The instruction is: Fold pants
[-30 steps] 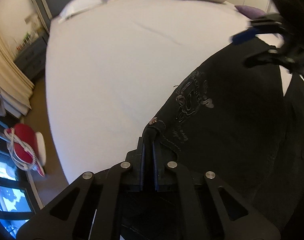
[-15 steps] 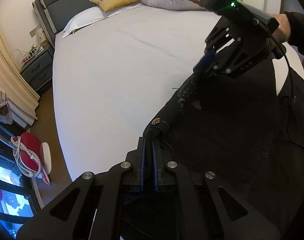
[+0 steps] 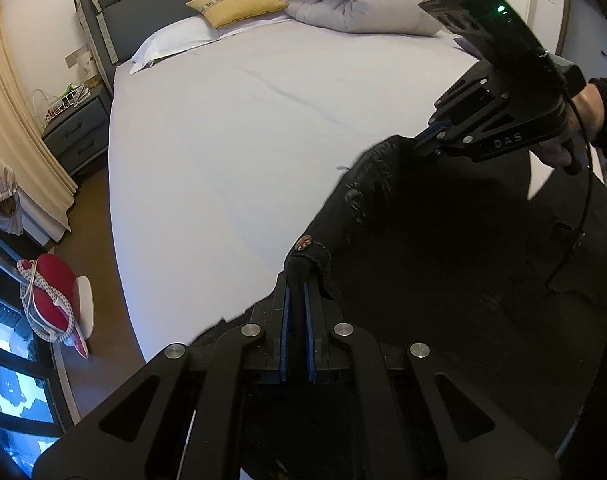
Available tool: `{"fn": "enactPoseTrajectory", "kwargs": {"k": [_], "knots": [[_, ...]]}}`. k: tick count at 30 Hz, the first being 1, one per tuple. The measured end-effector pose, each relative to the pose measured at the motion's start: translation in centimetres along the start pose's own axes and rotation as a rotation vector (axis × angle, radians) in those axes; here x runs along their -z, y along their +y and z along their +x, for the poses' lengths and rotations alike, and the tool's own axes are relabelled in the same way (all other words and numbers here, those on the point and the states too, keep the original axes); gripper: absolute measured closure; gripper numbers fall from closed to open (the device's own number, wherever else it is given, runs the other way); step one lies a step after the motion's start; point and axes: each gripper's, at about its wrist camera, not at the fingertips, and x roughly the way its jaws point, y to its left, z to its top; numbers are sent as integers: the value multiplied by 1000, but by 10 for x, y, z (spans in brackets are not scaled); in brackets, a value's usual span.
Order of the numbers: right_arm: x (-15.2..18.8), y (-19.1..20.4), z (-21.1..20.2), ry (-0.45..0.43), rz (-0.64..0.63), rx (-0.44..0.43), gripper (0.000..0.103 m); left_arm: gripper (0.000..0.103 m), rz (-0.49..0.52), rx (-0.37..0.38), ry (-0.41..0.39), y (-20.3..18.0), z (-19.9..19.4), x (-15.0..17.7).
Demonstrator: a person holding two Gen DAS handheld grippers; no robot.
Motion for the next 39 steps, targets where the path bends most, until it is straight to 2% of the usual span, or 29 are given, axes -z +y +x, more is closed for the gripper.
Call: {"fn": "enactPoseTrajectory", "kwargs": {"k": [6,11,18,20,23,26,35,39], "knots": [[30,60,-8,-18,-56,-47,97,98,-10,25,11,-29,-26,23],[64,106,-16,10,-159,2,97,98,15,51,26,-61,-54,52],[132,169,-41,26,-322,152,97,98,66,52,82,-103,-88,109],[147,185,-46,39,-397,208,97,98,86,63,98,-118,-95,123],[174,225,-36,92,-576,342,97,98,160,46,126,-147,-103,147],[197,251,-30,129,-655,385,97,98,163,64,143,-165,-109,168],[234,294,-25,150,-703,456,97,98,193,133,177,-209,-134,210],[238,305,-20,154,-691,456,97,98,181,149,191,-210,-137,214]]}}
